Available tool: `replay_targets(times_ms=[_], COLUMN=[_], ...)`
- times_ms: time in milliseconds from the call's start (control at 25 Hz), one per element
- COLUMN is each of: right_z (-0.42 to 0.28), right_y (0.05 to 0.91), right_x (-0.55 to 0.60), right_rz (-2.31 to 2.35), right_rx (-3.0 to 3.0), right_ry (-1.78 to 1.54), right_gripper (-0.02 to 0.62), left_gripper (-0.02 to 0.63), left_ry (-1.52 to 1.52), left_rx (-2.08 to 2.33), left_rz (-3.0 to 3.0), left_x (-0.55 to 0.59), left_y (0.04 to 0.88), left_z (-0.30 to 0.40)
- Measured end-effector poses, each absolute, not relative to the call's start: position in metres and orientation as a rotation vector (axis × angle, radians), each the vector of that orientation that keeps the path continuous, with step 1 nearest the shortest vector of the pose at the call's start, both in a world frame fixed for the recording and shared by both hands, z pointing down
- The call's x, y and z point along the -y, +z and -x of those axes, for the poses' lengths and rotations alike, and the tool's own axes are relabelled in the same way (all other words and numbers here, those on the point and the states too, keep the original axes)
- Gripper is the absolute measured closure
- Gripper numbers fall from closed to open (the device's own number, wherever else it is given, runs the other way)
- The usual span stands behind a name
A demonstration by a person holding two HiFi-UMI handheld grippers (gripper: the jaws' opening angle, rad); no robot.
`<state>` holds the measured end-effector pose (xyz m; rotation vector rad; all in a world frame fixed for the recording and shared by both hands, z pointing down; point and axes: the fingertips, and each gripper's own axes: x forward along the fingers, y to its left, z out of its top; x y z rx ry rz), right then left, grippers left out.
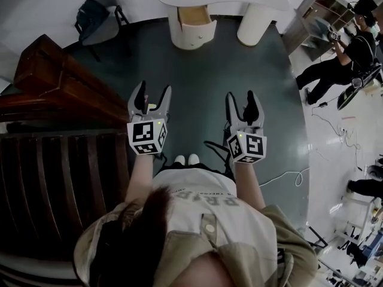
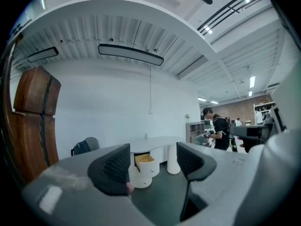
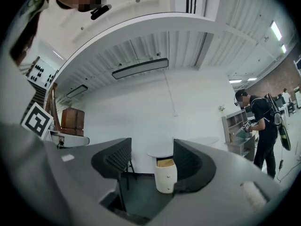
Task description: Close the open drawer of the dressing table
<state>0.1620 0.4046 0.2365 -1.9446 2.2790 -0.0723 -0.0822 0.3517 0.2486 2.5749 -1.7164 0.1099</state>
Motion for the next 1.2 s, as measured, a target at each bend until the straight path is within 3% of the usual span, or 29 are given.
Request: replay_targets(times_ms=[720,1200], right_z=[-0.171,-0.141], right_y=[0.283,0.243], right_x=[-0.348,-0.274], right_rz=[1.955,1.968], right_rx=[-2.291,-2.244], right_ry=[-0.233,-0.094], right_gripper=[0.321,0.321], left_gripper=[0.295,0.295], left_ry=[0.272,0.13], left_rx=[1.712,1.727], left_rz=[-2.536,-2.615], left_x=[-0.297,-0.212], left_y=[0.297,0.254], left_z=[0.08,0.112])
